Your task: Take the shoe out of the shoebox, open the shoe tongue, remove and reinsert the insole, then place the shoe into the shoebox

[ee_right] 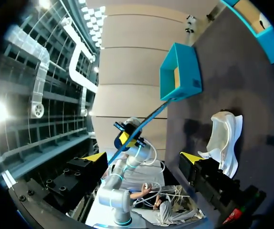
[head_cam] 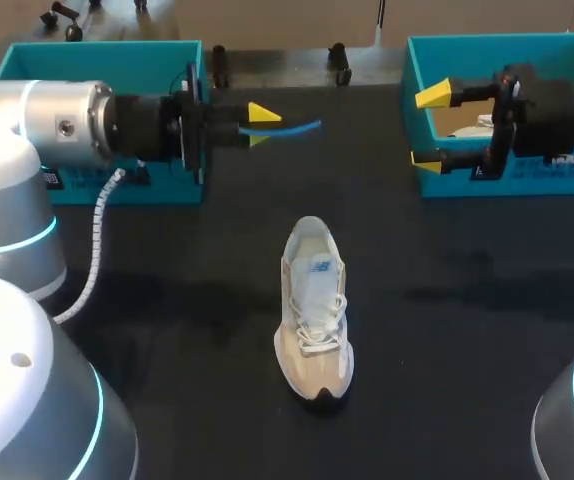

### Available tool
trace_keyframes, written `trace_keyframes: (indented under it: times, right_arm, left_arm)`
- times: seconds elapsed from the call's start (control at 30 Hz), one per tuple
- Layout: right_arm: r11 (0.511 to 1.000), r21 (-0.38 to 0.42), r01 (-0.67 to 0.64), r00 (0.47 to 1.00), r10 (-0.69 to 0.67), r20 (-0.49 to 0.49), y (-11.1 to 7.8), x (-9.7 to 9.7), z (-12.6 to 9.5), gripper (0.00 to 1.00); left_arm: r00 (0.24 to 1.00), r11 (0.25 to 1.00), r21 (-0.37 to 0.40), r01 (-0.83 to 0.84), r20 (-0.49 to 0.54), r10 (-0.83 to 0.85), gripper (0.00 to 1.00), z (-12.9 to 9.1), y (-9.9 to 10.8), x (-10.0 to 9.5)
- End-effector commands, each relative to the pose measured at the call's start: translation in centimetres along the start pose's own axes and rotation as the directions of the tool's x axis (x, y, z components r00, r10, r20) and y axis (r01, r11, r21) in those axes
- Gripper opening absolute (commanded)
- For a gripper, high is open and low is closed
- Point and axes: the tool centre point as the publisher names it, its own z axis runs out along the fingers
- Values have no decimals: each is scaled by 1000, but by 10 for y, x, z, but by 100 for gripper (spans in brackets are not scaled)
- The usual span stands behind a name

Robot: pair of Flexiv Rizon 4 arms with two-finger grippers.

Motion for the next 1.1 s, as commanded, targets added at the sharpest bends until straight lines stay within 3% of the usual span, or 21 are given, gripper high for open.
trace_keyframes:
  times: [0.03,0.27,0.97,1.1]
  right_arm:
    - [1000,-2,-1,1000,1,2,0,0,1,100]
    - [1000,-2,-1,1000,1,2,0,0,1,100]
    - [1000,-2,-1,1000,1,2,0,0,1,100]
    - [1000,-2,-1,1000,1,2,0,0,1,100]
  left_arm:
    - [838,833,-88,546,35,-545,0,2,-1,4]
    - [633,628,-91,773,51,-773,0,6,1,8]
    - [633,628,-91,773,51,-773,0,6,1,8]
    - [413,407,-87,909,58,-909,0,4,3,12]
